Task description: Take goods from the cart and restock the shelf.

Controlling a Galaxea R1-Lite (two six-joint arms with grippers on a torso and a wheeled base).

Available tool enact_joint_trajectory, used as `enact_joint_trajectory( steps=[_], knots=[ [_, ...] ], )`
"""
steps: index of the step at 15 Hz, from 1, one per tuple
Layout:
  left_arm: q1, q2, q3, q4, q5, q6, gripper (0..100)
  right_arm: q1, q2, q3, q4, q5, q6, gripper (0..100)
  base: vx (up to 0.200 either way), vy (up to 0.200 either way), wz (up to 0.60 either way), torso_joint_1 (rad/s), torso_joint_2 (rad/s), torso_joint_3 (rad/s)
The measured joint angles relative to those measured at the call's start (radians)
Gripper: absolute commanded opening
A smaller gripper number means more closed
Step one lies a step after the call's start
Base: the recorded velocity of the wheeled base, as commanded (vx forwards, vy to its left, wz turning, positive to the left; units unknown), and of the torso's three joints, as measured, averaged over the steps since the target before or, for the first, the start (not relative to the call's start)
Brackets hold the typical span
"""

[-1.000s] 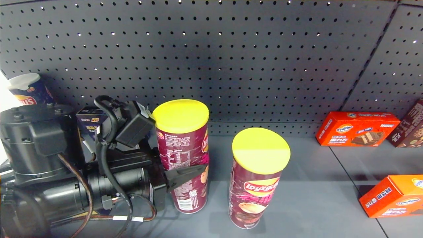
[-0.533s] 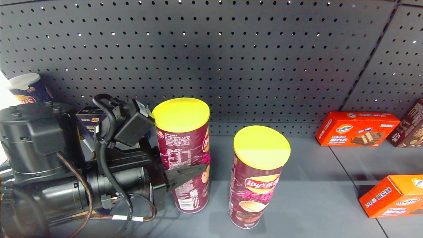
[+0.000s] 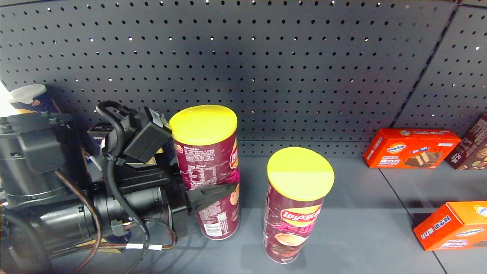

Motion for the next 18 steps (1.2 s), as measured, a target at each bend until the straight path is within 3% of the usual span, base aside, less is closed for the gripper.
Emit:
enact_joint_trajectory(
  steps=[3, 9, 16, 18],
  knots=[
    [0.004, 0.001, -0.003, -0.058, -0.004, -0.002, 0, 0.0, -0.001, 0.001, 0.08, 0.138, 0.04, 100, 0.0, 0.0, 0.0, 0.0, 0.0, 0.0],
    [0.021, -0.002, -0.032, -0.054, 0.005, -0.003, 0, 0.0, -0.001, 0.0, 0.065, 0.145, 0.045, 100, 0.0, 0.0, 0.0, 0.0, 0.0, 0.0],
    [0.045, 0.019, -0.132, -0.048, 0.071, -0.007, 0, 0.0, -0.001, 0.0, 0.064, 0.145, 0.046, 100, 0.0, 0.0, 0.0, 0.0, 0.0, 0.0],
    [0.048, 0.053, -0.16, -0.048, 0.159, -0.008, 0, 0.0, -0.001, 0.0, 0.065, 0.145, 0.045, 100, 0.0, 0.0, 0.0, 0.0, 0.0, 0.0]
  ],
)
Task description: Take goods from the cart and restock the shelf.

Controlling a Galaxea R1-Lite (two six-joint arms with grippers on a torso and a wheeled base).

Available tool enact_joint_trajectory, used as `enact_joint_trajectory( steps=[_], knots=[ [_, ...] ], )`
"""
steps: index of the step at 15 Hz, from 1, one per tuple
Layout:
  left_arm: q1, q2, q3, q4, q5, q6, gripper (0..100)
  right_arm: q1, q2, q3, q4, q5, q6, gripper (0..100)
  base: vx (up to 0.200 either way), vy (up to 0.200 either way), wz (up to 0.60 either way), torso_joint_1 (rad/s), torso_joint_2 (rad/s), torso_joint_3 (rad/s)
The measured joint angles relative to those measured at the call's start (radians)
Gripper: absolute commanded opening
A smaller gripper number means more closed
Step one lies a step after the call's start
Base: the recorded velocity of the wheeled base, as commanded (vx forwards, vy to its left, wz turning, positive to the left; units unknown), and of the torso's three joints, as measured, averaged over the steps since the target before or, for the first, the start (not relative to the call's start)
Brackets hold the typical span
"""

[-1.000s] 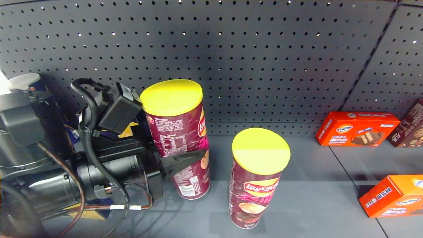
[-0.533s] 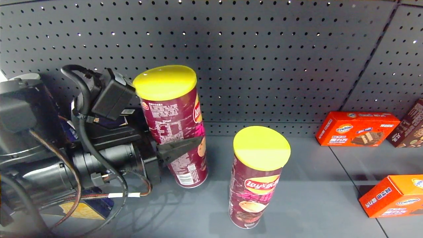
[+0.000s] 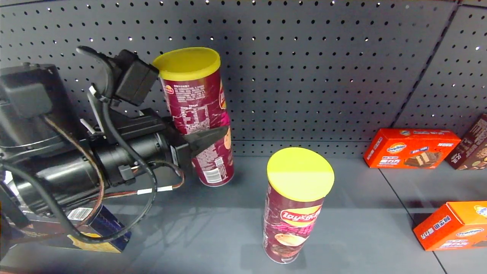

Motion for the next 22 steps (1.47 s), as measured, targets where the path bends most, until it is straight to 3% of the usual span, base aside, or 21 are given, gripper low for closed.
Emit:
enact_joint_trajectory(
  steps=[10, 15, 18, 22],
  knots=[
    [-0.07, 0.171, -0.073, 0.006, 0.051, -0.01, 0, 0.0, 0.0, 0.0, 0.0, 0.0, 0.0, 100, 0.0, 0.0, 0.0, 0.0, 0.0, 0.0],
    [-0.075, 0.261, -0.121, 0.002, 0.128, -0.04, 0, 0.0, 0.0, 0.0, 0.0, 0.0, 0.0, 100, 0.0, 0.0, 0.0, 0.0, 0.0, 0.0],
    [-0.099, 0.312, -0.183, 0.0, 0.203, -0.075, 0, 0.0, 0.0, 0.0, 0.0, 0.0, 0.0, 100, 0.0, 0.0, 0.0, 0.0, 0.0, 0.0],
    [-0.13, 0.343, -0.214, -0.002, 0.251, -0.082, 0, 0.0, 0.0, 0.0, 0.0, 0.0, 0.0, 100, 0.0, 0.0, 0.0, 0.0, 0.0, 0.0]
  ],
)
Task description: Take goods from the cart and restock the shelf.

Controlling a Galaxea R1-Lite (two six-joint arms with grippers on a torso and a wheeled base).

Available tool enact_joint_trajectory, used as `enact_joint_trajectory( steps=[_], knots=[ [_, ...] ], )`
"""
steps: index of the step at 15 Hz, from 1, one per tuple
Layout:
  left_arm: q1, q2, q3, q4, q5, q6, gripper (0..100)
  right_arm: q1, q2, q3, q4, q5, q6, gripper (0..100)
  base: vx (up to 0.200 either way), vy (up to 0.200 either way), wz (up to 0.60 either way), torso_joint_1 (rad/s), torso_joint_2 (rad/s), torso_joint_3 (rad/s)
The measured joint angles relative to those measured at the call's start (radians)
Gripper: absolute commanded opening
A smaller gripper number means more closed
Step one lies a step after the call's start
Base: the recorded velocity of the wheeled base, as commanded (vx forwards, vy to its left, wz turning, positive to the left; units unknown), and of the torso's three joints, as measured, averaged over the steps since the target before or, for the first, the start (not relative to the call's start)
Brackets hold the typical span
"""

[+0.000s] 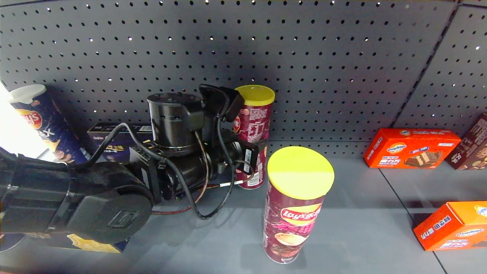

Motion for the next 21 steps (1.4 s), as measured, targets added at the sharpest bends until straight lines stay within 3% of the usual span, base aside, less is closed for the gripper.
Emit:
enact_joint_trajectory(
  steps=[2, 8, 11, 17, 21],
  knots=[
    [-0.005, 0.004, -0.003, -0.002, 0.029, 0.0, 0, 0.0, 0.0, 0.0, 0.0, 0.0, 0.0, 100, 0.0, 0.0, 0.0, 0.0, 0.0, 0.0],
    [-0.04, 0.009, -0.028, -0.02, 0.197, -0.007, 0, 0.0, 0.0, 0.0, 0.0, 0.0, 0.0, 100, 0.0, 0.0, 0.0, 0.0, 0.0, 0.0],
    [-0.063, 0.007, -0.022, -0.04, 0.207, -0.014, 0, 0.0, 0.0, 0.0, -0.001, 0.001, 0.0, 100, 0.0, 0.0, 0.0, 0.0, 0.0, 0.0],
    [-0.091, 0.021, 0.031, -0.176, 0.239, -0.021, 0, 0.0, 0.0, 0.0, 0.0, 0.0, 0.0, 100, 0.0, 0.0, 0.0, 0.0, 0.0, 0.0],
    [-0.096, 0.047, 0.045, -0.181, 0.238, -0.021, 0, 0.0, 0.0, 0.0, 0.0, 0.0, 0.0, 100, 0.0, 0.0, 0.0, 0.0, 0.0, 0.0]
  ],
)
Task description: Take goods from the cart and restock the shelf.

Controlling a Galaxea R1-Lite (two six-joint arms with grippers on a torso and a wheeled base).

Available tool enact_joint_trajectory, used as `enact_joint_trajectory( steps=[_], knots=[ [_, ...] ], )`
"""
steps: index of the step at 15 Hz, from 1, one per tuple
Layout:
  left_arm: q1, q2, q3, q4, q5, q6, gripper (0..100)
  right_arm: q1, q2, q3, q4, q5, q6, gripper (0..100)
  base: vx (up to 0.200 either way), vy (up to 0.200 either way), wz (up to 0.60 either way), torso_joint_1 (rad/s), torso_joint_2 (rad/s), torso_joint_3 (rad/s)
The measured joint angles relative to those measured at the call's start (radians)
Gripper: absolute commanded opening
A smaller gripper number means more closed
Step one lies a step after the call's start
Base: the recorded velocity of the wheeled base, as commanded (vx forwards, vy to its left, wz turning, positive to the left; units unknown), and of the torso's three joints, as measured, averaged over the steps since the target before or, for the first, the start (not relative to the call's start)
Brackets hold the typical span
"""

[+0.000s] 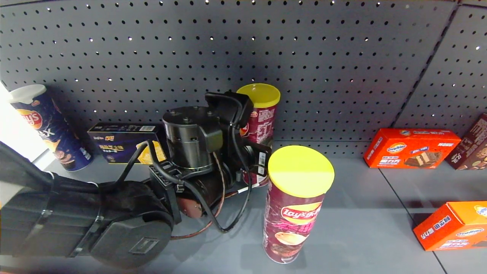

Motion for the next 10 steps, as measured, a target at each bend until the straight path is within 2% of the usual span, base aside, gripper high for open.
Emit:
enact_joint_trajectory(
  steps=[10],
  knots=[
    [0.012, 0.086, -0.086, 0.001, -0.003, 0.004, 0, 0.0, 0.0, 0.0, 0.0, -0.001, 0.0, 100, 0.0, 0.0, 0.0, 0.0, 0.0, 0.0]
  ],
)
